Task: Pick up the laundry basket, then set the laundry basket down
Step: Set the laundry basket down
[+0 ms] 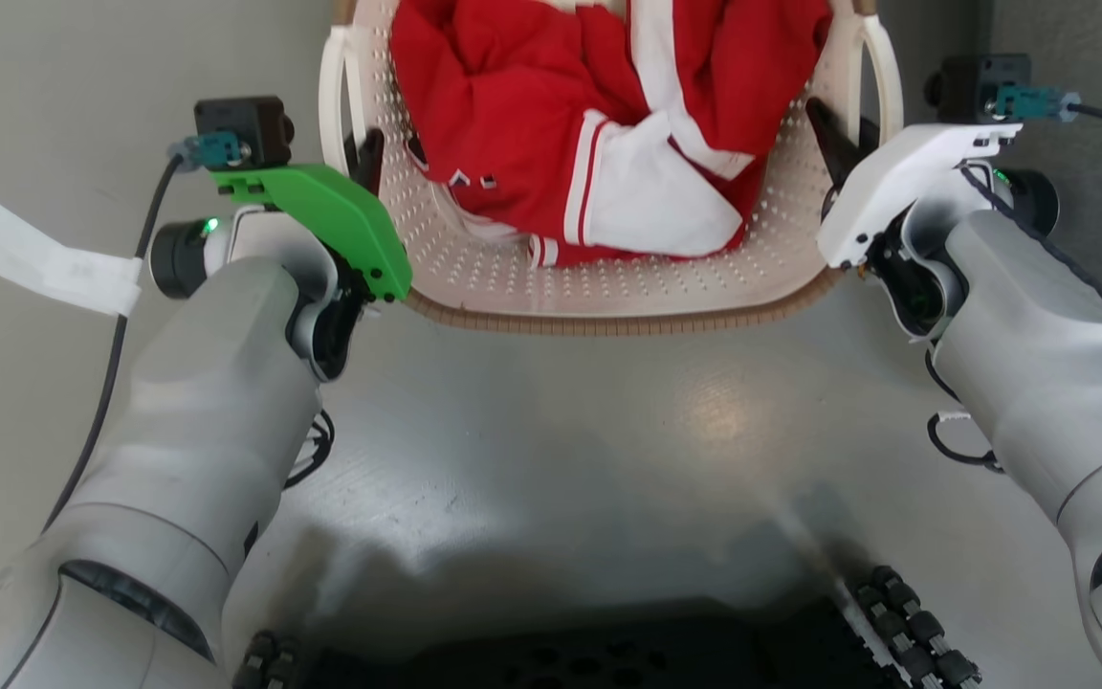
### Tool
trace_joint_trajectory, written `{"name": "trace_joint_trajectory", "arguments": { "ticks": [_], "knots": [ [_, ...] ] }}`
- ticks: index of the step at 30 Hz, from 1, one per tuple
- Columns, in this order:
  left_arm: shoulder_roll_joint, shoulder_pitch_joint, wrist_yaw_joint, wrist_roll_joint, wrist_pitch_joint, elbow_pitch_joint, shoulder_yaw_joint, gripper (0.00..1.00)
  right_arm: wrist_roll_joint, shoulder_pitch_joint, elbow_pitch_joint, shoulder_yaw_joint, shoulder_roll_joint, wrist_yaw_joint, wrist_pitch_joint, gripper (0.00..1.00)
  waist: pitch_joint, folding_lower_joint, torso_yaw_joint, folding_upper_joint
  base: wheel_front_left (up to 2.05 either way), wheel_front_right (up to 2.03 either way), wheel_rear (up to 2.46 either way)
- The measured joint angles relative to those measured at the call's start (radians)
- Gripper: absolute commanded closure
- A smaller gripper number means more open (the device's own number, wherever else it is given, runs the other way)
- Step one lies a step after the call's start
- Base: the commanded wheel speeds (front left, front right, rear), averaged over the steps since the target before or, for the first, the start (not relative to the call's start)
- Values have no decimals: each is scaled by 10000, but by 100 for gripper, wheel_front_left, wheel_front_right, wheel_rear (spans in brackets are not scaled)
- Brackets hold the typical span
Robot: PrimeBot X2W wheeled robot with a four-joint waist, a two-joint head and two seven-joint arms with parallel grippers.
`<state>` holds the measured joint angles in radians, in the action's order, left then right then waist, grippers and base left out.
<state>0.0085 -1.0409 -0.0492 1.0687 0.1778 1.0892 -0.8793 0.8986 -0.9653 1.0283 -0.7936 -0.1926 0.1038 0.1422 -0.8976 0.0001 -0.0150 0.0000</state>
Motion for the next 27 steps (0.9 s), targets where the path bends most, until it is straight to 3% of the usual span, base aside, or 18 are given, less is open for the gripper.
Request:
{"name": "trace_joint_trajectory", "arguments": {
  "ticks": [26,27],
  "knots": [
    [-8,-438,29,-2,447,230,-144,100,167,-391,132,-249,46,2,688,100,-905,-1,116,0,0,0,0],
    [-8,-440,29,-2,449,245,-153,100,171,-391,134,-257,52,2,690,94,-912,-1,113,0,0,0,0]
  ]
}}
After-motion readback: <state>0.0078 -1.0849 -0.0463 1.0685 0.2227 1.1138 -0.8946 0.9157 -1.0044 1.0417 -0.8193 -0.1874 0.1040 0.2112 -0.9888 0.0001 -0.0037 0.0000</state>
